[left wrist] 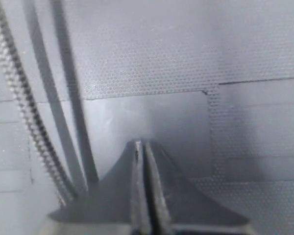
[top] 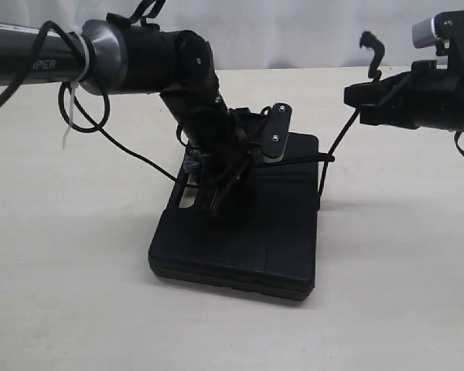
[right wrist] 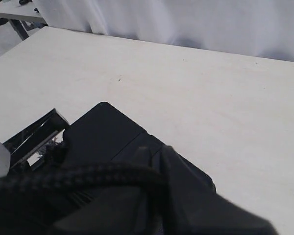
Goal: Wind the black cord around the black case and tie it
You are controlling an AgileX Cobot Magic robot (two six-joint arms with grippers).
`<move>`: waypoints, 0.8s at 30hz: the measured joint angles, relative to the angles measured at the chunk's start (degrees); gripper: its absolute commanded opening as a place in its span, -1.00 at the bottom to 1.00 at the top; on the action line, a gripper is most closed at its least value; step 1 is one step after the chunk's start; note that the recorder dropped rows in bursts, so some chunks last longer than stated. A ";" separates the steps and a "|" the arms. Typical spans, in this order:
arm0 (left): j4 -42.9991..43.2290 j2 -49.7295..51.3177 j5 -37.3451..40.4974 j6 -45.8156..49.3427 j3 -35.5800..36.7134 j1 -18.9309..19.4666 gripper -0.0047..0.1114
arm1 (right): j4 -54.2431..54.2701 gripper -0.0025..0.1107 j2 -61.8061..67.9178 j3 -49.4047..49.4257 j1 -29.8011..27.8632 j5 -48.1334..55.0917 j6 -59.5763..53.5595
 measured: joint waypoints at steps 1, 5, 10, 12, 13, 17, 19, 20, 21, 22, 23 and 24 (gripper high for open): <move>-1.07 -0.54 0.00 0.24 0.14 0.00 -0.92 | 0.00 -0.88 0.00 0.00 0.00 0.00 0.00; -5.98 -5.11 0.24 0.49 0.39 0.00 -0.92 | 0.00 -0.88 0.00 0.00 0.00 -0.38 0.00; -20.42 -5.55 -16.11 3.56 0.39 -0.52 -0.92 | 0.54 -0.88 1.87 0.00 0.00 -0.38 0.00; -23.25 -3.63 -17.77 5.16 0.39 -0.64 -0.92 | 0.56 -0.88 1.87 0.00 0.00 -0.38 0.00; -24.38 -2.52 -17.89 5.61 0.39 -0.88 -0.92 | 0.66 -0.88 1.87 0.00 0.00 -0.38 0.00; -26.42 1.18 -17.01 8.61 0.39 -2.09 -0.92 | 0.66 -0.88 1.87 0.00 0.00 0.39 0.00; -26.55 2.43 -16.14 10.01 0.39 -2.83 -0.92 | 0.66 -0.88 1.87 -0.15 0.00 1.48 0.00; -26.55 2.75 -15.95 10.42 0.39 -3.19 -0.92 | 0.66 -0.88 1.97 -0.29 0.00 1.93 0.13; -26.55 3.07 -15.75 10.58 0.39 -3.46 -0.92 | 0.66 -0.88 1.97 -0.54 0.00 2.47 0.41; -26.14 3.30 -15.34 10.83 0.39 -3.59 -0.92 | 0.66 -0.88 1.97 -0.56 0.00 2.89 0.50; -25.59 3.43 -15.18 10.98 0.39 -3.69 -0.92 | 0.66 -0.88 1.97 -0.66 0.00 3.04 0.65; -24.90 3.57 -14.64 10.98 0.39 -3.68 -0.92 | 0.66 -0.88 1.97 -0.66 0.00 3.30 0.69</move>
